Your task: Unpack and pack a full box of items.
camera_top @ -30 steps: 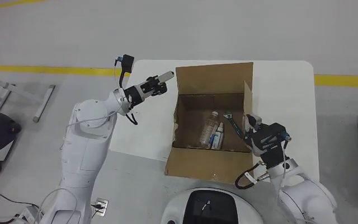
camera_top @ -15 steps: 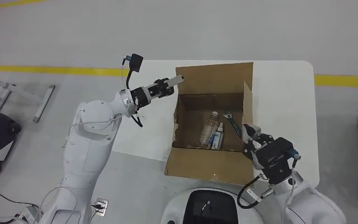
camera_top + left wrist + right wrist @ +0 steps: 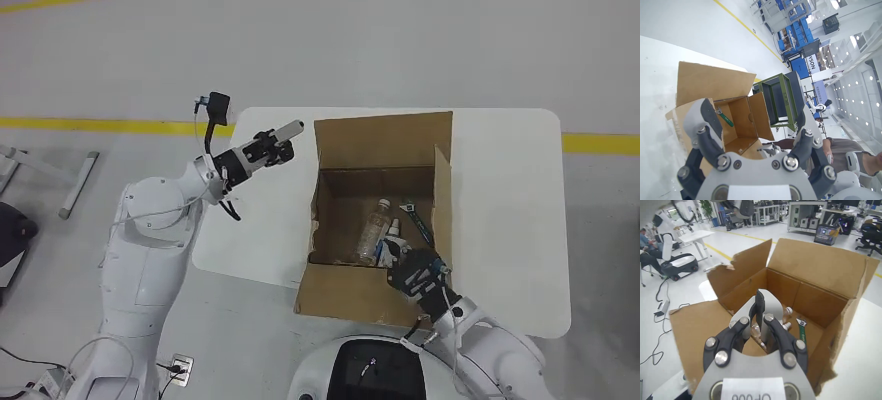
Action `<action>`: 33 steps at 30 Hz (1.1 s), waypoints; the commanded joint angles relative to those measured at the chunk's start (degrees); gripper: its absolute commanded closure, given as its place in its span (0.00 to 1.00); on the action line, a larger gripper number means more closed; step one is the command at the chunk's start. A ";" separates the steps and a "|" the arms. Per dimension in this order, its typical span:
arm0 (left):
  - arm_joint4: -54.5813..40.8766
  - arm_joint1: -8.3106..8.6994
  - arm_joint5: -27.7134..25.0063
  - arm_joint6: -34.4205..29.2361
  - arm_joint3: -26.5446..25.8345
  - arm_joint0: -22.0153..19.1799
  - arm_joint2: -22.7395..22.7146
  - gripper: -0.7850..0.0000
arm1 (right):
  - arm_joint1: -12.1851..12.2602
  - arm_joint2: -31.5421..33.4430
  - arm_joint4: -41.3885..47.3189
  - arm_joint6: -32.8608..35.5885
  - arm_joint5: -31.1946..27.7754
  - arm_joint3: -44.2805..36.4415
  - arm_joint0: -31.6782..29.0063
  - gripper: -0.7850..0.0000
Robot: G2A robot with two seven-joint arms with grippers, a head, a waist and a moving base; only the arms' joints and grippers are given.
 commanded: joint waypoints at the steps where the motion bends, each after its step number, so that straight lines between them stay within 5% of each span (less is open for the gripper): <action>1: -0.74 0.04 0.14 -1.44 -0.09 -0.35 1.37 0.00 | -0.14 1.03 -0.51 -0.67 3.22 0.53 0.40 1.00; 16: 7.79 0.61 0.44 -6.00 -0.68 -5.08 10.78 0.00 | -0.68 7.87 2.74 -9.53 19.78 -4.53 -7.83 1.00; 33: 19.20 1.27 2.66 -6.03 -0.67 -6.94 15.74 0.00 | -0.75 17.56 14.98 -9.01 19.51 -4.75 -12.27 1.00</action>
